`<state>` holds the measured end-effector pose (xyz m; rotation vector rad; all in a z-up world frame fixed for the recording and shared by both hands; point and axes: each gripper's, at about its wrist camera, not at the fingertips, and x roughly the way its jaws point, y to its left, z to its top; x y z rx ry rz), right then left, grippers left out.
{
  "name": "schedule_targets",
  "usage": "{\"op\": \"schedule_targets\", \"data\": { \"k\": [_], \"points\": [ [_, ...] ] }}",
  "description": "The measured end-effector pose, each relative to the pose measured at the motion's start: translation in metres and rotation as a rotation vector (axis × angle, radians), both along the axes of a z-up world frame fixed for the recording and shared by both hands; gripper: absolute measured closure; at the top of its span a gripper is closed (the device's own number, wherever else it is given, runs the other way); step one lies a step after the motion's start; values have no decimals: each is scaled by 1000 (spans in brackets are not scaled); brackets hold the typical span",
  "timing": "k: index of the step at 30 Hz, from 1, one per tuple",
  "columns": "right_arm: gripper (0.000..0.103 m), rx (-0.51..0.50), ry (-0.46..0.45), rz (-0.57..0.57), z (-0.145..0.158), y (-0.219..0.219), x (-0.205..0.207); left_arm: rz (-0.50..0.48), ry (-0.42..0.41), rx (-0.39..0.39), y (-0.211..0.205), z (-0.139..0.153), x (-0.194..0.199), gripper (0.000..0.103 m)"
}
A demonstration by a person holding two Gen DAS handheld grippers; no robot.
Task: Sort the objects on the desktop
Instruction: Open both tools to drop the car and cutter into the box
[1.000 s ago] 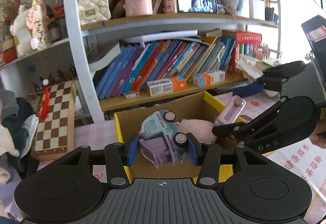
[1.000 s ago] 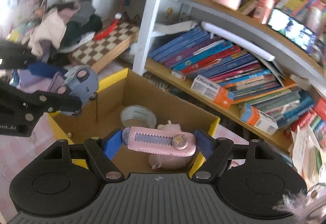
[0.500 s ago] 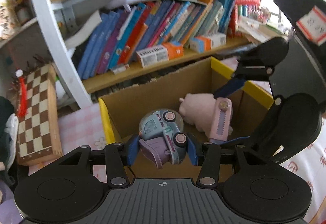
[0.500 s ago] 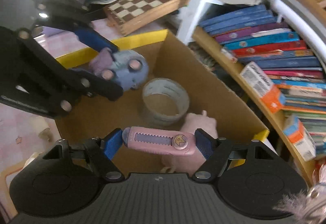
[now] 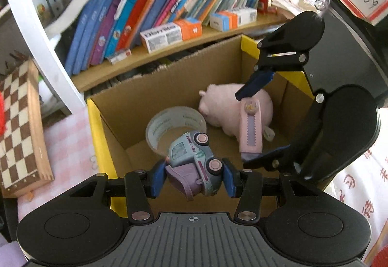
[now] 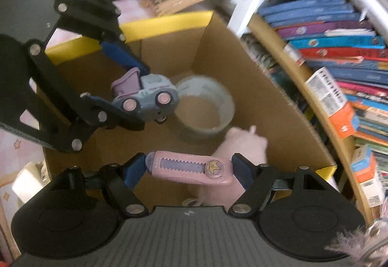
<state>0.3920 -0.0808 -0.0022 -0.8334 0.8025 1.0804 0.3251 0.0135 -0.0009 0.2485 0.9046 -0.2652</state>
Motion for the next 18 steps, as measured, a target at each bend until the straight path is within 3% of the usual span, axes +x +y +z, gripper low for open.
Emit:
{"op": "schedule_targets", "data": {
  "k": [14,18],
  "points": [
    [26,-36,-7,75,-15,11,-3,-35,20,101,-10,-10,3,55],
    [24,-35,-15,80,-14,12,-1,-28,11,91,-9,-8,2,51]
  ]
}}
